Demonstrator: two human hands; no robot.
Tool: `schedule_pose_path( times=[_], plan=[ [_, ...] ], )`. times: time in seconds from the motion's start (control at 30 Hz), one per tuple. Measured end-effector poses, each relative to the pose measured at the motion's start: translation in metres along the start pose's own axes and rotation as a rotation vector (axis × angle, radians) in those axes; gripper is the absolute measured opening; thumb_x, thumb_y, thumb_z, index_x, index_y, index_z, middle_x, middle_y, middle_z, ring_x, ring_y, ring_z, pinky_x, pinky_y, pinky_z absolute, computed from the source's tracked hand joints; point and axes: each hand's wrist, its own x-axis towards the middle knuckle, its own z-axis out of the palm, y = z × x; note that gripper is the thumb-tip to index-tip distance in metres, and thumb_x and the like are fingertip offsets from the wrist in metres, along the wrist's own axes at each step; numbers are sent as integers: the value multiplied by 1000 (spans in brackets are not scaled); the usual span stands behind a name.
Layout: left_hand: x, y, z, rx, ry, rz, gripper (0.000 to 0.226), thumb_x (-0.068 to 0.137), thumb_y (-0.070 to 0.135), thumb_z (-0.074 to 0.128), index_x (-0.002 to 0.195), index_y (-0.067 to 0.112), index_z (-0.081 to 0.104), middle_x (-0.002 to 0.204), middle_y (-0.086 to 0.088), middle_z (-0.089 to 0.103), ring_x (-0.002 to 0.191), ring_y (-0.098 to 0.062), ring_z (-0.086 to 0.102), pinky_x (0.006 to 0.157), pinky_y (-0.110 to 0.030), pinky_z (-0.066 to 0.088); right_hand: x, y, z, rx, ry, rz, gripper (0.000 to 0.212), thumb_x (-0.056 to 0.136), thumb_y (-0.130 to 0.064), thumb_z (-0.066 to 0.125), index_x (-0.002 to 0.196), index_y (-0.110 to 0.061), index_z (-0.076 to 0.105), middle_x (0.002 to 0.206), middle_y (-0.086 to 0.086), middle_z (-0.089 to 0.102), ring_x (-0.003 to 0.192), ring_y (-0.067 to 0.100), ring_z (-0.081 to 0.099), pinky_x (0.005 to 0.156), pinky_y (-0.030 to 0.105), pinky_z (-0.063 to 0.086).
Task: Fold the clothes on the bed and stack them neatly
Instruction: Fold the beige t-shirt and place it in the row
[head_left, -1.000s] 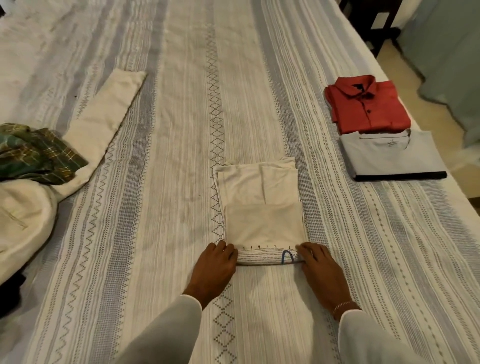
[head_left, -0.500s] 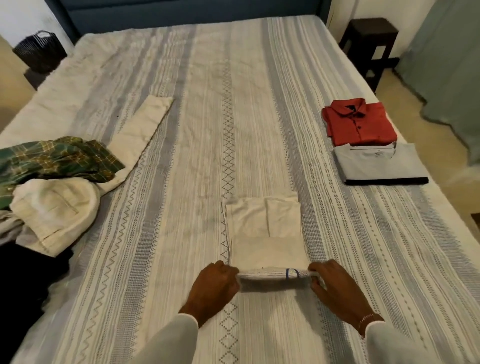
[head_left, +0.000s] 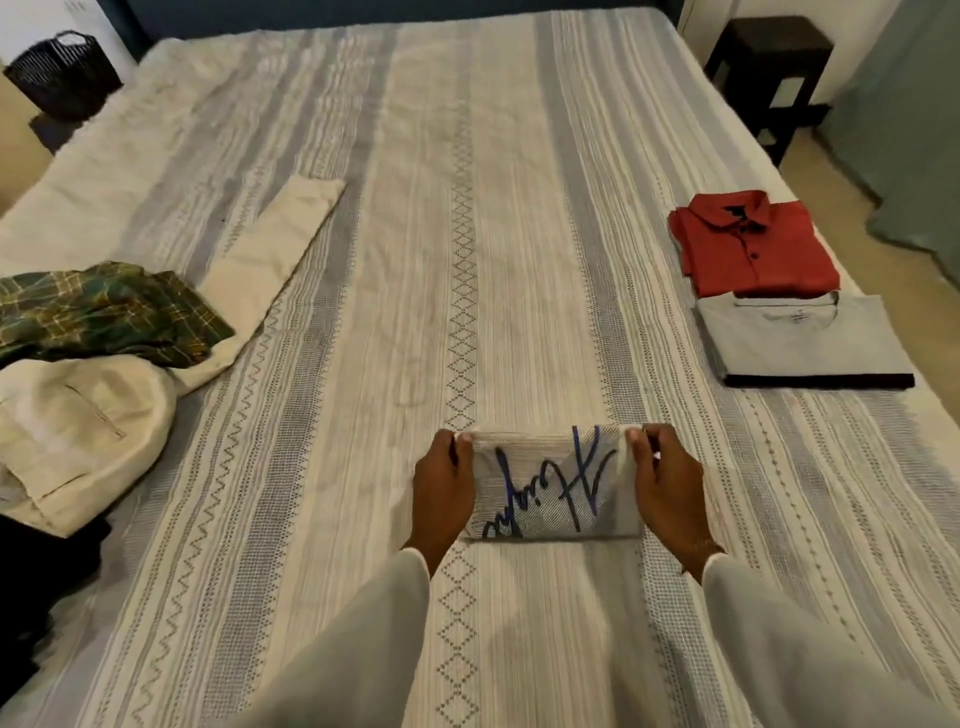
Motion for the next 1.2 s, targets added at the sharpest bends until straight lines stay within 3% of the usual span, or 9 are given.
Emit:
schedule_pose_path(
  times=[0.17, 0.4, 0.67, 0.77, 0.87, 0.97, 1.07, 1.13, 1.2],
  plan=[
    [47, -21, 31, 271, 71, -79, 39, 106, 50, 28, 92, 18, 48, 79, -3, 66, 73, -27, 64, 61, -36, 46, 38, 16, 41, -243, 52, 82, 32, 107, -42, 38, 98, -15, 51, 76, 3, 59, 69, 26, 56, 62, 33, 36],
    [62, -40, 45, 509, 12, -106, 46, 107, 50, 23, 110, 15, 53, 101, -6, 70, 92, -30, 68, 80, -40, 49, 51, 42, 65, -515, 27, 93, 42, 106, -47, 32, 100, -12, 53, 90, 12, 68, 80, 36, 63, 68, 39, 45],
    [57, -41, 42, 507, 96, -215, 41, 102, 59, 32, 104, 19, 38, 99, -4, 68, 74, -20, 58, 64, -32, 39, 44, 36, 72, -530, 156, 173, 34, 103, -49, 44, 103, -15, 48, 92, 11, 67, 82, 35, 63, 73, 43, 46],
    [47, -37, 38, 457, 111, -320, 53, 99, 65, 37, 104, 12, 43, 100, -8, 65, 81, -23, 61, 64, -33, 41, 26, 27, 73, -603, 229, -82, 28, 103, -37, 48, 110, -11, 55, 103, 12, 63, 93, 29, 55, 76, 43, 46],
    [46, -38, 36, 264, -38, -456, 61, 94, 65, 50, 107, 5, 55, 100, -7, 63, 91, -26, 64, 69, -31, 44, -12, 3, 97, -443, 51, -304, 28, 100, -34, 47, 106, -11, 61, 101, 7, 63, 92, 23, 54, 76, 40, 51],
    [59, -45, 26, -92, -124, -635, 55, 76, 56, 80, 92, 7, 63, 88, -6, 69, 80, -23, 67, 72, -35, 56, -40, -28, 124, -291, -193, -217, 38, 93, -42, 57, 118, -13, 60, 111, 4, 60, 102, 20, 55, 85, 36, 54],
    [65, -40, 17, -261, -229, -584, 35, 76, 26, 88, 69, 3, 63, 69, -13, 69, 60, -26, 67, 60, -36, 53, -44, -47, 141, -381, -290, -120, 76, 78, -66, 60, 131, -12, 52, 122, 7, 56, 111, 24, 52, 91, 35, 51],
    [64, -24, 13, -266, -270, -466, 21, 78, 15, 86, 85, 3, 71, 79, -12, 74, 68, -25, 71, 59, -34, 55, -38, -61, 143, -463, -318, -56, 90, 72, -73, 63, 136, -12, 47, 127, 8, 53, 115, 26, 49, 93, 34, 47],
    [62, -6, 10, -270, -316, -356, 22, 79, 17, 85, 96, 12, 74, 75, -4, 71, 59, -14, 62, 53, -24, 46, -33, -74, 141, -478, -340, 48, 91, 71, -67, 73, 138, -13, 44, 129, 8, 51, 117, 27, 49, 93, 34, 48]
  ],
)
